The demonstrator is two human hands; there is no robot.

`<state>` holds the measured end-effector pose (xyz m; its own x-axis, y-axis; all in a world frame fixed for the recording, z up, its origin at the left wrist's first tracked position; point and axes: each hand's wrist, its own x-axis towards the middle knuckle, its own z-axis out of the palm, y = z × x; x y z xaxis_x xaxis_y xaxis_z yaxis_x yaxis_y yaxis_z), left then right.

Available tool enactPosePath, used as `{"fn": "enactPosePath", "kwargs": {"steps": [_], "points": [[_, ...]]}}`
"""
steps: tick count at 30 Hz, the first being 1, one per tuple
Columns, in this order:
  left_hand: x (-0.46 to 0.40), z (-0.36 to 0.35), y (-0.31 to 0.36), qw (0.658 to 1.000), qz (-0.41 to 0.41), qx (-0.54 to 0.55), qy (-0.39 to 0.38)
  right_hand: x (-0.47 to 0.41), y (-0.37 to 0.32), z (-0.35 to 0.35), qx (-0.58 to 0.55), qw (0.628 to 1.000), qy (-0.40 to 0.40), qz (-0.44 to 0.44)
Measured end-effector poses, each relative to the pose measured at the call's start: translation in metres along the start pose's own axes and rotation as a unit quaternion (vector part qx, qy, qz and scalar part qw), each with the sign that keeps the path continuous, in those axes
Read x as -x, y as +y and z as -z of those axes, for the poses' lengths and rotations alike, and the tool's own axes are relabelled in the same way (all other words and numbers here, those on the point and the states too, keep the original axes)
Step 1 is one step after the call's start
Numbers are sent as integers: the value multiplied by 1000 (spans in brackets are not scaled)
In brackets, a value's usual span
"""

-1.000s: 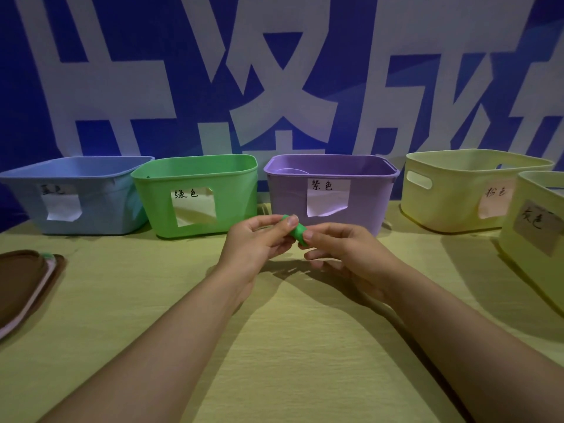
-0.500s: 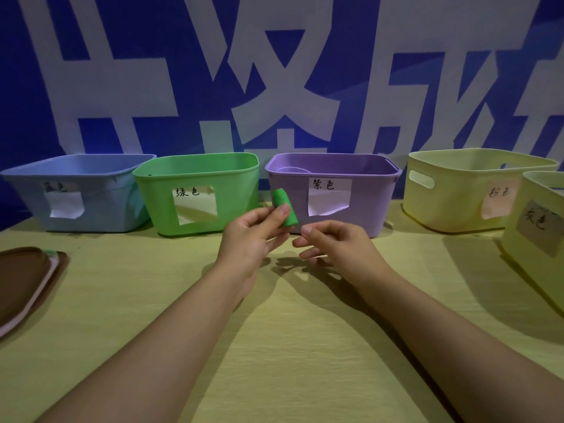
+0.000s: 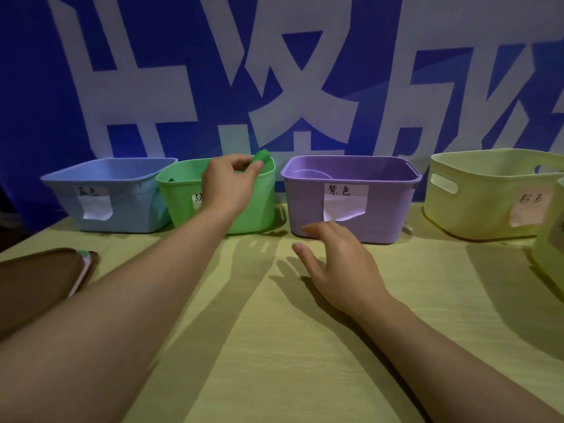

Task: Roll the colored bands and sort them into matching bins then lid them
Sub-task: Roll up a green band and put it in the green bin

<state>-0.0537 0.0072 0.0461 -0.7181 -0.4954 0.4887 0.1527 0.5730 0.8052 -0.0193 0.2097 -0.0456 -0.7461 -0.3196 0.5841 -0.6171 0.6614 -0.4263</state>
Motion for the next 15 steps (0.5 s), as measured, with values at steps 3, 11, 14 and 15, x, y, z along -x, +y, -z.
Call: {"fn": "enactPosePath", "kwargs": {"steps": [3, 11, 14, 15], "points": [[-31, 7, 2, 996, -13, -83, -34, -5, -7, 6, 34, 999, -27, 16], [-93, 6, -3, 931, 51, -305, -196, -50, -29, 25, 50, 997, -39, 46], [-104, 2, -2, 901, 73, -353, -241, -60, -34, 26, 54, 996, -38, 57], [-105, 1, -2, 894, 78, -361, -253, -62, -34, 27, 53, 996, -38, 58]]}}
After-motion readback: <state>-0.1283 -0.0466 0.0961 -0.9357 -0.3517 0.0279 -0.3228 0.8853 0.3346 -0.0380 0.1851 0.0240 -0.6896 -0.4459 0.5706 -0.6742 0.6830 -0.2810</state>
